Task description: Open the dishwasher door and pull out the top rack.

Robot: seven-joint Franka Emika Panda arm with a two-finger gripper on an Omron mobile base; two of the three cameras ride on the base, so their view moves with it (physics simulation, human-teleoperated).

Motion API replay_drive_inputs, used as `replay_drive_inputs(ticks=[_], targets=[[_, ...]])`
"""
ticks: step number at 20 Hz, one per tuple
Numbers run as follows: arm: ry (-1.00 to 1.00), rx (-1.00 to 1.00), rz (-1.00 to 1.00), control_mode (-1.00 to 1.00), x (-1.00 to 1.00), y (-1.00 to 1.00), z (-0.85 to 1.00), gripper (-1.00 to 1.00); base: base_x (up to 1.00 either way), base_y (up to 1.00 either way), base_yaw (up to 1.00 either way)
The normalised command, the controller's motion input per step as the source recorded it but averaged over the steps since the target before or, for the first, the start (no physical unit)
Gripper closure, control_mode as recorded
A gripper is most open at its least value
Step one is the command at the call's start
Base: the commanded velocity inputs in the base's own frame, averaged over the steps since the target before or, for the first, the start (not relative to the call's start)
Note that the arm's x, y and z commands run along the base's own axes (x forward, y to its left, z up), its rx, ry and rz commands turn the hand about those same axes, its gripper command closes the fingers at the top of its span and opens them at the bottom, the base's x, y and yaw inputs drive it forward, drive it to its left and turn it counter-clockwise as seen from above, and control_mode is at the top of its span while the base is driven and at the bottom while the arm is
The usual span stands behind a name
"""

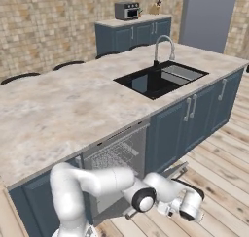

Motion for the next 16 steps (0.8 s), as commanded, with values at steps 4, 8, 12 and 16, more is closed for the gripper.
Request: replay_drive_inputs(ticks=[4,8,12,16], targets=[[0.21,0.00,0.05,-1.00,-0.13,-0.29,0.68,-1.00,0.00,0.00,0.00],[0.15,0.00,0.06,-1.00,-0.64,-0.02,1.00,-1.00,0.00,0.00,0.00],[0.09,-0.02,0.12,-1.00,-0.95,-0.14,1.00,-1.00,0.00,0.00,0.00],[0.27,-0.11,0.14,-1.00,-0.61,0.39,1.00,-1.00,0.00,0.00,0.00]])
